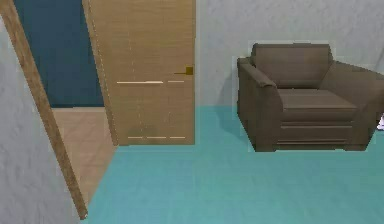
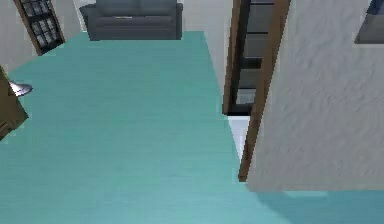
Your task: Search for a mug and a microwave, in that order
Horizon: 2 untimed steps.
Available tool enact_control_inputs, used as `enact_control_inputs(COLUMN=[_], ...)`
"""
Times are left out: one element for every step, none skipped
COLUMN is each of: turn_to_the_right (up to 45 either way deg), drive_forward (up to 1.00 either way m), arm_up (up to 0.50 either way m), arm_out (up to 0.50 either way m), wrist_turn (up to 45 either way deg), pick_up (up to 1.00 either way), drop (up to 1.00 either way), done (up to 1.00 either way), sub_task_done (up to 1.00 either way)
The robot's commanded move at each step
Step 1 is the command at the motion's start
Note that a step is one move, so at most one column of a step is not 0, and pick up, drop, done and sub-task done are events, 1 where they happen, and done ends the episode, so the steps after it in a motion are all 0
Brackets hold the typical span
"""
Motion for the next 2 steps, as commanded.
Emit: enact_control_inputs(turn_to_the_right=[-6.0, 0.0], drive_forward=[0.0, 1.0], arm_up=[0.0, 0.0], arm_out=[0.0, 0.0], wrist_turn=[0.0, 0.0], pick_up=[0.0, 0.0], drop=[0.0, 0.0], done=[0.0, 0.0], sub_task_done=[0.0, 0.0])
